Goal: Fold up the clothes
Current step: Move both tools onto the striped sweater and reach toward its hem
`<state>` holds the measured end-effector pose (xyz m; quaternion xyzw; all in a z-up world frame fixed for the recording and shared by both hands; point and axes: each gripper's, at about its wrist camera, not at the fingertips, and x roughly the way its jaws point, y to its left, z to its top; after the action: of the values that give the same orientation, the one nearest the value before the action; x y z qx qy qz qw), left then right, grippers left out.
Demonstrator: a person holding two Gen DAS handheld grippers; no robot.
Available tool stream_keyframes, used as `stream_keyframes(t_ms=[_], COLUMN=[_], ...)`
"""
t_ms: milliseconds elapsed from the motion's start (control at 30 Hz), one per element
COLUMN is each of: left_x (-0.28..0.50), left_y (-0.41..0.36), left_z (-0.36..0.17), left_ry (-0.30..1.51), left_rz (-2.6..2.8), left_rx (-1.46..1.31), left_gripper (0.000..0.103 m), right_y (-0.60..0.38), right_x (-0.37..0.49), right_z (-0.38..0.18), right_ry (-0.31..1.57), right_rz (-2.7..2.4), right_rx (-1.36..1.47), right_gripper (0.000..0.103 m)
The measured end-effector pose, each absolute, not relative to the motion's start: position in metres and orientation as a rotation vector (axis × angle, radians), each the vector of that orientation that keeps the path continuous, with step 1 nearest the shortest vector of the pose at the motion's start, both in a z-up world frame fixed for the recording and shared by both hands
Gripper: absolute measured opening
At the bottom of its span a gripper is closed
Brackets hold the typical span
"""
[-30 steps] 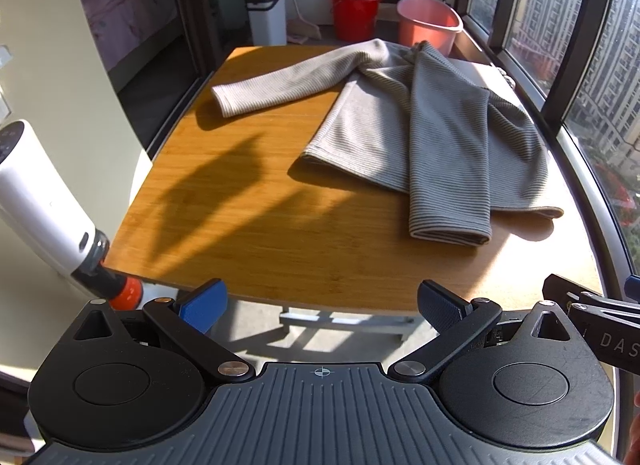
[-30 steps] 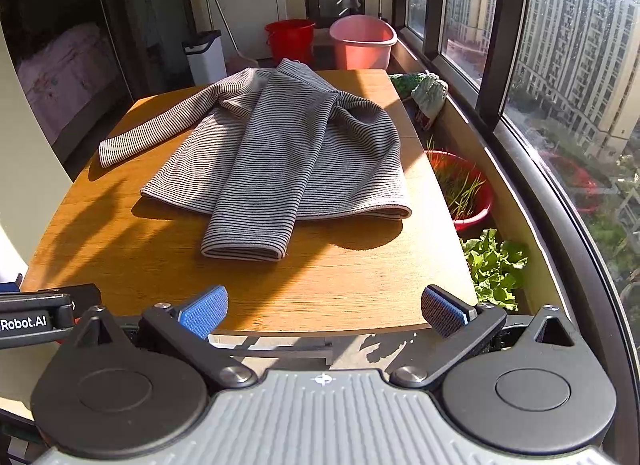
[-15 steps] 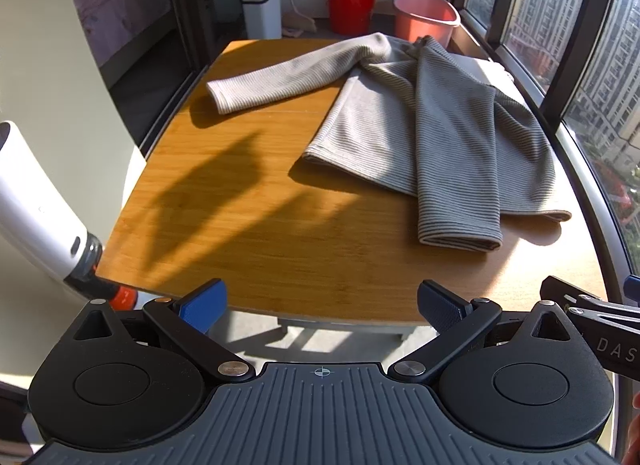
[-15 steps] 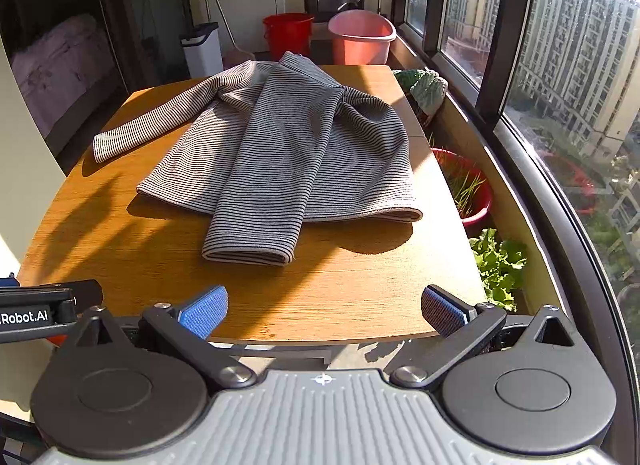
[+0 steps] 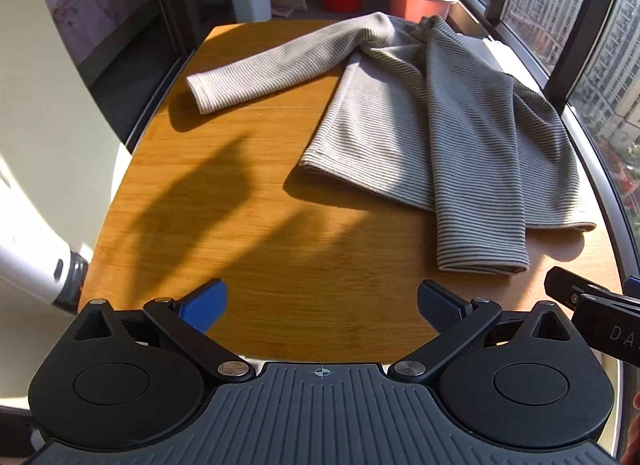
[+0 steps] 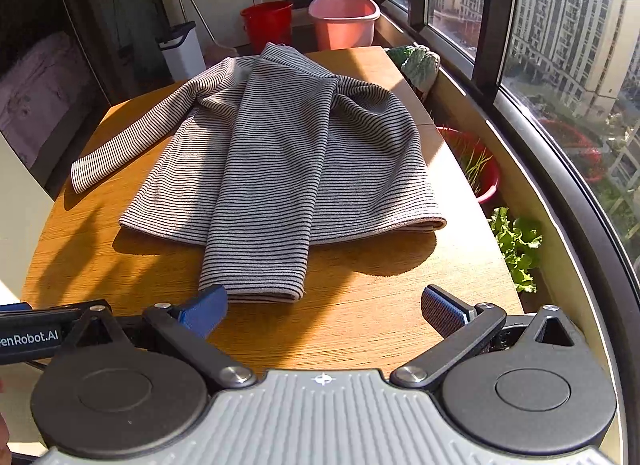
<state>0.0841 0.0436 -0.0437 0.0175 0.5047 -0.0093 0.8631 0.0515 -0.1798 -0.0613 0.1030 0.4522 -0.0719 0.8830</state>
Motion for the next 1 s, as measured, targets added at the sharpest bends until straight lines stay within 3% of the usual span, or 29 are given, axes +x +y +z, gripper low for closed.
stream_keyframes(t_ms=[300,533,1000], left_x=[0.149,0.197,0.271], left_y=[0.053,0.066,0.032], left_z=[-0.052,-0.056,-0.086], left_ry=[1.083,1.102,1.173], left_rz=[-0.090,-0.181,-0.249], left_rx=[0.064,0.076,0.019], left_gripper=[0.103,0.103,0.103], right_y=[-0.187,-0.164,-0.184], right_x=[0.113,0.172,0.203], right_z=[-0.079,-0.081,-0.082], right_ry=[0.981,1.055,1.080], right_rz=[-0.228,-0.286,-0.295], right_rx=[0.417,0.347,0.284], right_gripper=[0.103,0.103,0.103])
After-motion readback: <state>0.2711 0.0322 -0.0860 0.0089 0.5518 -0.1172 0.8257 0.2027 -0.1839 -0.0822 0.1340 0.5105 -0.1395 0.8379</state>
